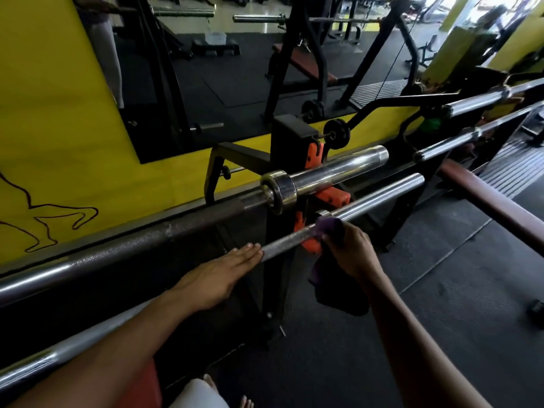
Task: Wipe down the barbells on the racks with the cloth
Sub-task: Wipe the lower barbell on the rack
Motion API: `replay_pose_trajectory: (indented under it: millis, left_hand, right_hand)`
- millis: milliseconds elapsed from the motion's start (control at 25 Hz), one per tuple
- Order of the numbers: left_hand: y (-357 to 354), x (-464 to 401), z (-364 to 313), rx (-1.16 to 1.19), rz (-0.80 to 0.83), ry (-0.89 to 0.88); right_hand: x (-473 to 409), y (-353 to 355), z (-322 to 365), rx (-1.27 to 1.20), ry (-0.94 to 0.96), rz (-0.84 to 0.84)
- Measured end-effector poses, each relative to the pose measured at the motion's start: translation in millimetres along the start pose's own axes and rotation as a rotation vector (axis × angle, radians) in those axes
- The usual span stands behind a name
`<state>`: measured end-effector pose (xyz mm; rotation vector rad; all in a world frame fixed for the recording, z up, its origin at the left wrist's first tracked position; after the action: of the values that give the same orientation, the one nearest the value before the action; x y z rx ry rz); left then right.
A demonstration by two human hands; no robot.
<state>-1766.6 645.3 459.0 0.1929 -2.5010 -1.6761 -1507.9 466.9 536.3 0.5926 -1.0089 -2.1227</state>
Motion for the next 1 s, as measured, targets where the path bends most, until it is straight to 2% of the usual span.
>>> replay_pose_trajectory:
  millis: [80,160,280,440,560,680,840,1000]
  left_hand:
    - [-1,11,4,-0.003,-0.028,0.006]
    - [-1,31,8,-0.022,-0.068,0.035]
    - [10,70,14,-0.083,-0.093,0.078]
    - [22,115,16,-0.151,-0.074,0.130]
    - [21,119,15,-0.169,-0.042,0.176]
    - [23,119,10,-0.142,-0.037,0.200]
    - [29,119,0,-0.187,-0.108,0.190]
    - [27,120,6,-0.122,-0.056,0.187]
  right_hand:
    - [9,-2,4,-0.072,0.029,-0.175]
    - [17,-23,9,0.002,0.082,-0.140]
    - [15,-53,10,0.303,0.106,-0.071]
    - [0,-60,11,0.320,0.110,-0.061]
    - [-6,-54,-5,0.251,0.169,-0.033]
    - [-11,-51,-3,0.215,0.135,0.012]
    - [-3,-57,20,0.271,0.234,0.040]
    - [31,-87,36,0.039,0.224,0.016]
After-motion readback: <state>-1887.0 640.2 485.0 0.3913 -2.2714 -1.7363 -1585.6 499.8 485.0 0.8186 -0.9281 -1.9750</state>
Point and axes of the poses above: each hand's wrist, its own x-axis away from the middle knuckle, its own y-axis out of the back of the hand, z = x × y, the point moved 1 cm from there along -x, towards the middle knuckle, and after that the axes turned 4 degrees about y, right-handed, at the moved point
